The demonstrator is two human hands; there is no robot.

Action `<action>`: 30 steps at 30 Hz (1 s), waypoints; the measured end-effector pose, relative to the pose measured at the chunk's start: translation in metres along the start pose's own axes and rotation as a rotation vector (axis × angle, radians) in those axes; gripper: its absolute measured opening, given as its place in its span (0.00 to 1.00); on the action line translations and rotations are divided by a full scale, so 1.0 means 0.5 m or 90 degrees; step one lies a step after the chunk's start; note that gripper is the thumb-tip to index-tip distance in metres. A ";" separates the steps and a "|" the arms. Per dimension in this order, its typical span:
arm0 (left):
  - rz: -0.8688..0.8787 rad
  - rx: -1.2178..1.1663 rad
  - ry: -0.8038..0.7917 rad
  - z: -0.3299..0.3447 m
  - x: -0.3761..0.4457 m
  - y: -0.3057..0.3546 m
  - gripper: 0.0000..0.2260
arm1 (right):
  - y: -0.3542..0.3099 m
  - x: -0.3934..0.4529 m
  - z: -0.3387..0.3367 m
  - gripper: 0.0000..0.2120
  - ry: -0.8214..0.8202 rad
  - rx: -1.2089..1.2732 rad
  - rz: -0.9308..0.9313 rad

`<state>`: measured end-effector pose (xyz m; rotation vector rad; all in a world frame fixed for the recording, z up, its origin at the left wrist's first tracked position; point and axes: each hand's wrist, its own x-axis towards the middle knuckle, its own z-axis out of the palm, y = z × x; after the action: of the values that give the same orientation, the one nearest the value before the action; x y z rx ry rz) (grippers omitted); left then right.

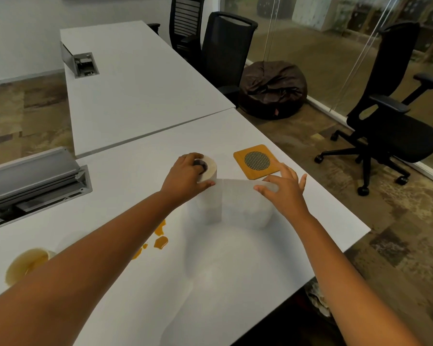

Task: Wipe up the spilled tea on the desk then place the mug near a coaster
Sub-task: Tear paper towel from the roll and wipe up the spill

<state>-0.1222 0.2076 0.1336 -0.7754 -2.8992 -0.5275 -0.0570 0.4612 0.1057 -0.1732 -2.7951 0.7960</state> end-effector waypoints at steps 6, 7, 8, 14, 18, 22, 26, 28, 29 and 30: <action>-0.006 -0.021 0.000 0.000 -0.004 -0.002 0.22 | 0.004 0.001 0.001 0.17 0.015 0.019 0.013; -0.007 -0.024 -0.001 0.000 -0.004 -0.002 0.22 | 0.004 0.001 0.000 0.17 0.017 0.021 0.014; -0.007 -0.026 -0.001 0.000 -0.004 -0.002 0.22 | 0.003 0.001 -0.002 0.17 0.016 0.020 0.016; -0.003 -0.032 0.007 0.002 -0.007 -0.003 0.22 | -0.001 -0.010 -0.007 0.17 0.003 -0.001 0.024; 0.004 -0.027 0.010 0.007 -0.008 0.000 0.21 | -0.002 -0.012 -0.011 0.16 0.002 0.002 0.031; -0.011 -0.025 0.011 0.010 -0.011 -0.005 0.21 | 0.013 -0.015 -0.011 0.16 -0.005 -0.011 0.060; 0.004 -0.007 0.009 0.011 -0.010 -0.003 0.21 | 0.025 -0.022 -0.010 0.19 -0.015 0.005 0.057; 0.004 0.005 0.008 0.013 -0.011 -0.004 0.23 | 0.027 -0.026 -0.011 0.23 -0.034 -0.014 0.050; 0.007 0.010 -0.005 0.012 -0.010 -0.006 0.25 | 0.030 -0.028 -0.012 0.25 -0.051 -0.027 0.047; 0.013 0.018 -0.032 0.009 -0.008 -0.010 0.29 | 0.036 -0.030 -0.015 0.26 -0.070 -0.043 0.046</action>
<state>-0.1211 0.2032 0.1270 -0.8250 -2.9338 -0.4711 -0.0396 0.4776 0.0995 -0.2518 -2.9362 0.7492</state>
